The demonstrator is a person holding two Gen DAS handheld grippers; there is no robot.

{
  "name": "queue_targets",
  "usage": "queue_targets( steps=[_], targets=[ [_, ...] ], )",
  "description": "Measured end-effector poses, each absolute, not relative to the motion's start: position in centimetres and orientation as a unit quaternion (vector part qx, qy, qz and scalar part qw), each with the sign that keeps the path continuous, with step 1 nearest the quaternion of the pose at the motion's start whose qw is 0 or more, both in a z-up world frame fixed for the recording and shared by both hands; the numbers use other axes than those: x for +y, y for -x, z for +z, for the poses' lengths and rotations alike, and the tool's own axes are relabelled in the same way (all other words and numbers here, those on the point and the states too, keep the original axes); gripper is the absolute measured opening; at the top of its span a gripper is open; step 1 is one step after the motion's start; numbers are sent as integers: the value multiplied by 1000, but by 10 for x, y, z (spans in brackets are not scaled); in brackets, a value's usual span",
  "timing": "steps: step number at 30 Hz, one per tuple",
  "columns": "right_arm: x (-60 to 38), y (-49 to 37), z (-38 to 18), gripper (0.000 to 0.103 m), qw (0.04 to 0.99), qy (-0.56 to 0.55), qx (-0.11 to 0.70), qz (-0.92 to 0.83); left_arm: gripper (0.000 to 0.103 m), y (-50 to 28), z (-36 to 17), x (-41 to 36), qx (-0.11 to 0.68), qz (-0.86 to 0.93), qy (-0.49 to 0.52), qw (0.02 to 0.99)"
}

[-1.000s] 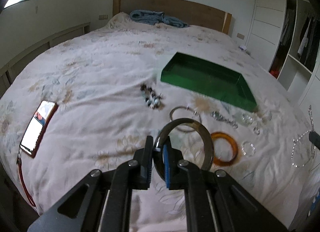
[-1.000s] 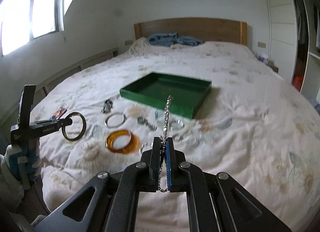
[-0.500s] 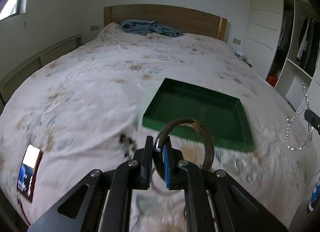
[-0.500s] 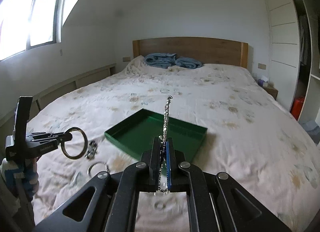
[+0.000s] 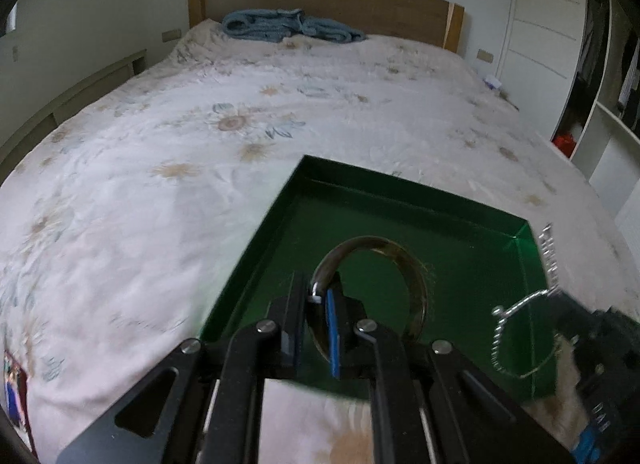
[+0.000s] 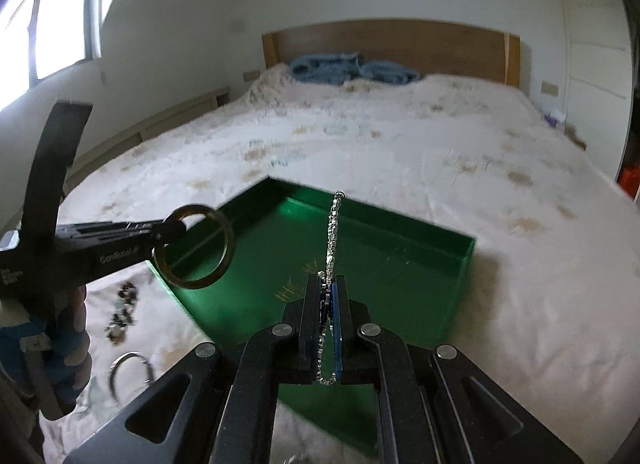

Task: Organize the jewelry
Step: 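Carry the dark bangle and necklace into the green tray and release both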

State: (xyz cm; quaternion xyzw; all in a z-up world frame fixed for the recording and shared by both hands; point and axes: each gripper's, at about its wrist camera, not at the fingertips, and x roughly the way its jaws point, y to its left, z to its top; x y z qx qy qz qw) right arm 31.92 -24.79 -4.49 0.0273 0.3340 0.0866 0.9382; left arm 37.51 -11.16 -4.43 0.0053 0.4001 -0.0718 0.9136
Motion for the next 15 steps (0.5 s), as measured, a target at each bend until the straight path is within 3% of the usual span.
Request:
queue_targets(
  steps=[15],
  targets=[
    [-264,-357,-108,5,910,-34,409,56,10,-415,-100,-116,438,-80,-17,895]
  ],
)
